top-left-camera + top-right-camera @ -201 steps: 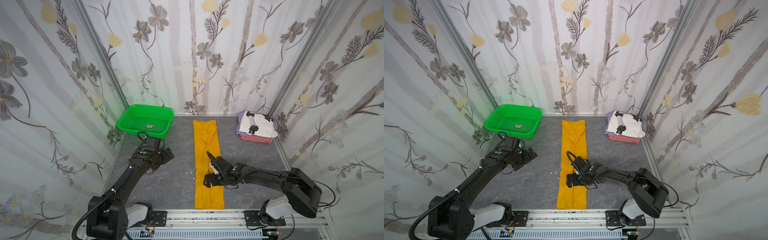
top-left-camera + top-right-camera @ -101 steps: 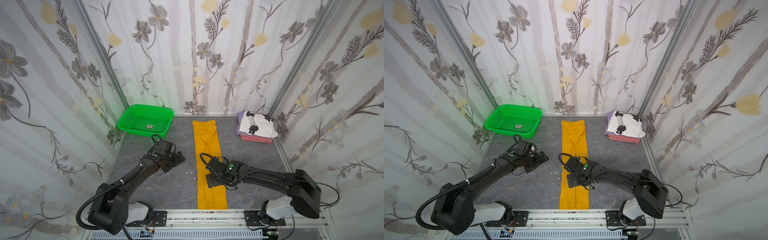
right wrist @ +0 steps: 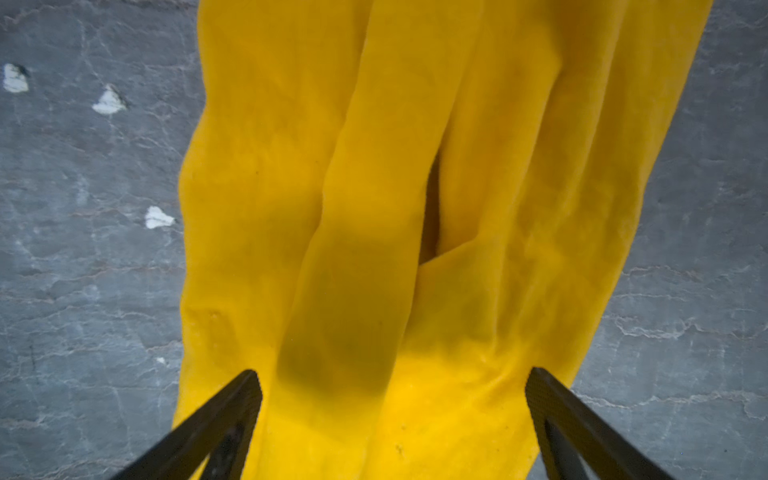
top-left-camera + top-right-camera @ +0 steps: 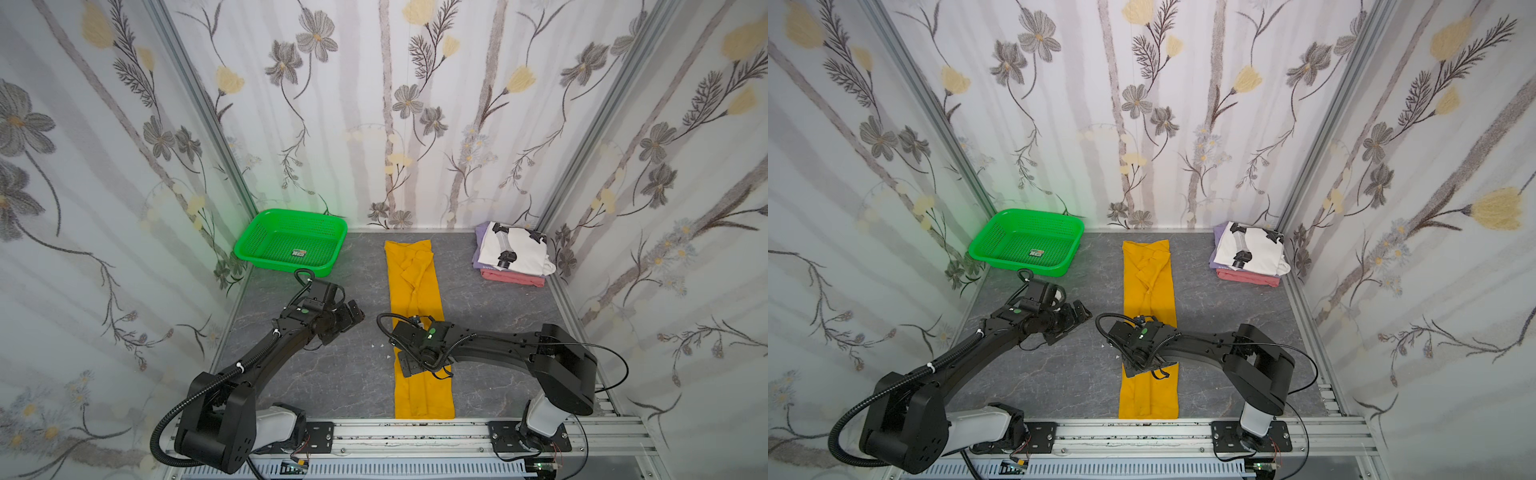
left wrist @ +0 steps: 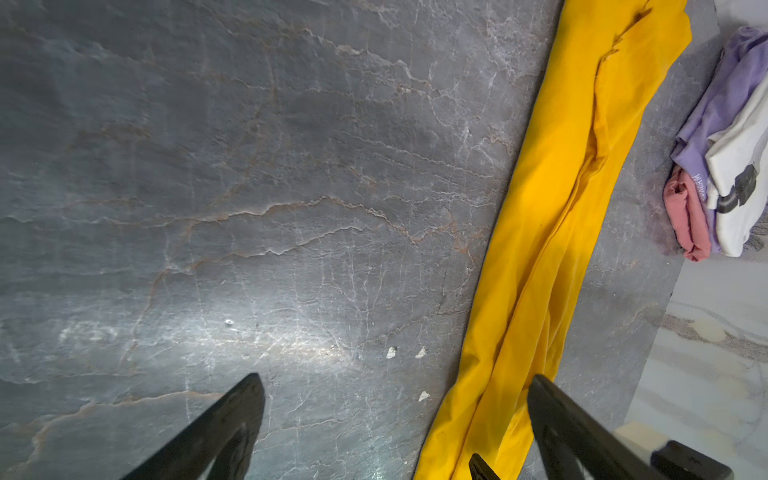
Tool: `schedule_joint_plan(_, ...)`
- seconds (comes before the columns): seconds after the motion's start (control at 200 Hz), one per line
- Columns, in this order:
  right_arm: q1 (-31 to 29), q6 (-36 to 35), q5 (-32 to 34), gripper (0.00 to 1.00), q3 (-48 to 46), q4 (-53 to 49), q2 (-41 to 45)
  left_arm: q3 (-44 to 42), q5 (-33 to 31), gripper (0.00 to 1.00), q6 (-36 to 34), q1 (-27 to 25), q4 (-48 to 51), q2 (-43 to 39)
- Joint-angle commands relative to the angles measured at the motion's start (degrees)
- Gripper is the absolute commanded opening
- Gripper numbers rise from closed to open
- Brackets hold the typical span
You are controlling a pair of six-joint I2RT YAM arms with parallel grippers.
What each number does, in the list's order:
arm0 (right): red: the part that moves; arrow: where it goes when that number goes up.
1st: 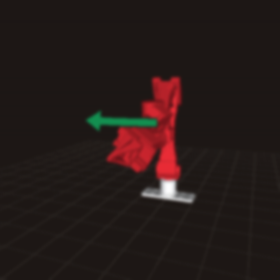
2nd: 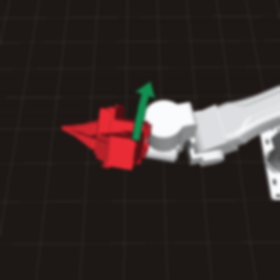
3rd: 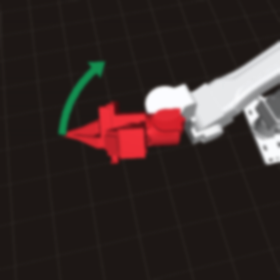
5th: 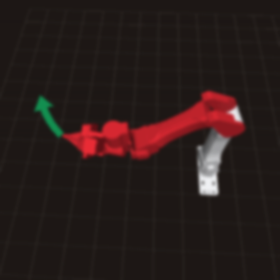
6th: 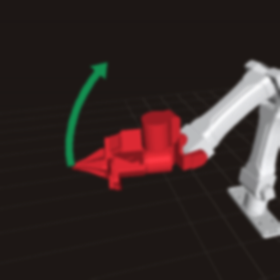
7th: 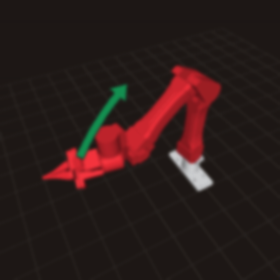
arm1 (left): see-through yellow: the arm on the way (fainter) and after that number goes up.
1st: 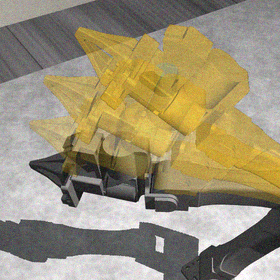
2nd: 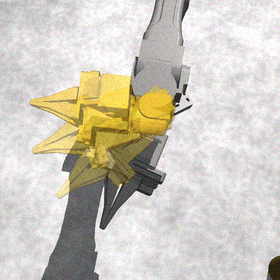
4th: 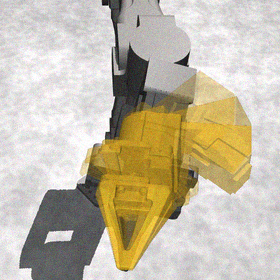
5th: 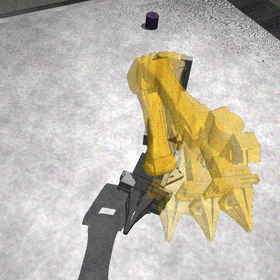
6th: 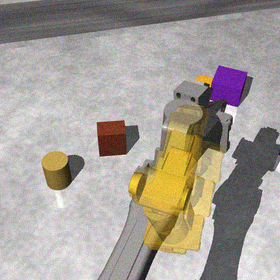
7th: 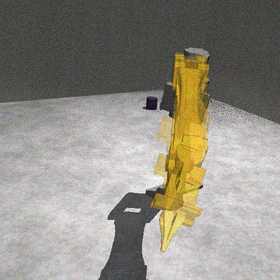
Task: Fold and stack the t-shirts
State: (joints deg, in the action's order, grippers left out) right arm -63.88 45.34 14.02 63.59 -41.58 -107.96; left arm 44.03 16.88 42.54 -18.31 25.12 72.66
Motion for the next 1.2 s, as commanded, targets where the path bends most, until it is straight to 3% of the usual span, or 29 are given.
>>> schedule_joint_plan(0.0,-0.11,0.75,2.32,1.0,0.74,-0.03,-1.31,-0.59,0.68,1.0,-0.7,0.64,-0.63,-0.22)
schedule_joint_plan(0.13,0.41,3.54,4.89,1.0,-3.05,-3.81,1.66,-0.96,0.98,1.0,-0.71,1.03,-0.98,-0.24)
schedule_joint_plan(0.26,2.85,7.54,5.69,1.0,-12.58,-7.49,12.54,-1.08,1.37,1.0,-0.86,1.07,-1.47,-0.03)
schedule_joint_plan(0.365,3.62,9.06,7.58,1.0,-14.17,-9.97,22.87,-0.96,1.83,1.0,-0.91,1.04,-2.48,1.1)
schedule_joint_plan(0.46,4.72,7.02,6.22,1.0,-14.83,-6.1,26.09,-1.05,2.58,1.0,-0.46,0.84,-3.79,2.12)
schedule_joint_plan(0.54,4.86,4.67,4.33,1.0,-13.5,-1.86,23.49,-1.01,2.78,1.0,-0.07,0.33,-4.25,2.44)
schedule_joint_plan(0.699,3.04,-0.93,2.46,1.0,-4.52,2.16,9.55,-1.92,2.0,1.0,0.05,0.15,-3.31,0.43)
schedule_joint_plan(0.869,-0.53,-2.33,0.55,1.0,1.52,3.61,0.32,-3.15,1.64,1.0,-0.43,1.77,-2.04,-2.42)
schedule_joint_plan(1.194,-3.01,1.62,3.05,1.0,0.25,-0.17,-2.16,-4.0,2.37,1.0,-0.83,3.01,-2.58,-2.31)
